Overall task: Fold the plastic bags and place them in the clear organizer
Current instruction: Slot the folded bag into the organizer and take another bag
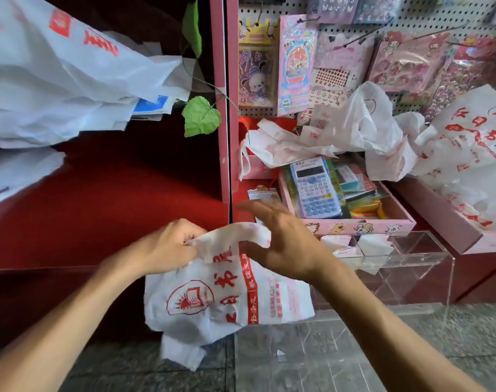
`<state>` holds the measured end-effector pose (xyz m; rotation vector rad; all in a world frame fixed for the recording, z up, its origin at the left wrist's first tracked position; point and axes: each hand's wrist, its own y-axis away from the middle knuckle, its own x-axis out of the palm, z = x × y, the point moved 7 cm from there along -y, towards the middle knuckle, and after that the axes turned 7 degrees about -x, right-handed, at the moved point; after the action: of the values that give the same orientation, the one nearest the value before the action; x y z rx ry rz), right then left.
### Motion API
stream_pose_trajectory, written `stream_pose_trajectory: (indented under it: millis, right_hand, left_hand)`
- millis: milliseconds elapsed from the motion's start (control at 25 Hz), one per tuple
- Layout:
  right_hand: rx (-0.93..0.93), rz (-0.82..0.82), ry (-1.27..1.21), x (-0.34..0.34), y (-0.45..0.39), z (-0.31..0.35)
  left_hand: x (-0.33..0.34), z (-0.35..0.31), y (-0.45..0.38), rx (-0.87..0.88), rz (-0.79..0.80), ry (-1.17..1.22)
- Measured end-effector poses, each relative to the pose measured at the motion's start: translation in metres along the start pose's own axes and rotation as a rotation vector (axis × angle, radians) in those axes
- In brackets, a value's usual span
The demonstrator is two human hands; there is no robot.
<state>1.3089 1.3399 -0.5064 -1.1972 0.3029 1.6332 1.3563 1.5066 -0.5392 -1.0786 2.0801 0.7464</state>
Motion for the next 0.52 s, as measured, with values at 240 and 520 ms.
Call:
stream_pose_trajectory:
  millis: [240, 520]
  right_hand:
    - [-0.002, 0.328, -0.118, 0.064, -0.015, 0.02]
    - [0.409, 0.321, -0.679, 0.065, -0.027, -0.008]
  left_hand:
    - [-0.02, 0.01, 0.03, 0.054, 0.125, 0.034]
    - [-0.07, 0.116, 0.056, -0.301, -0.184, 0.31]
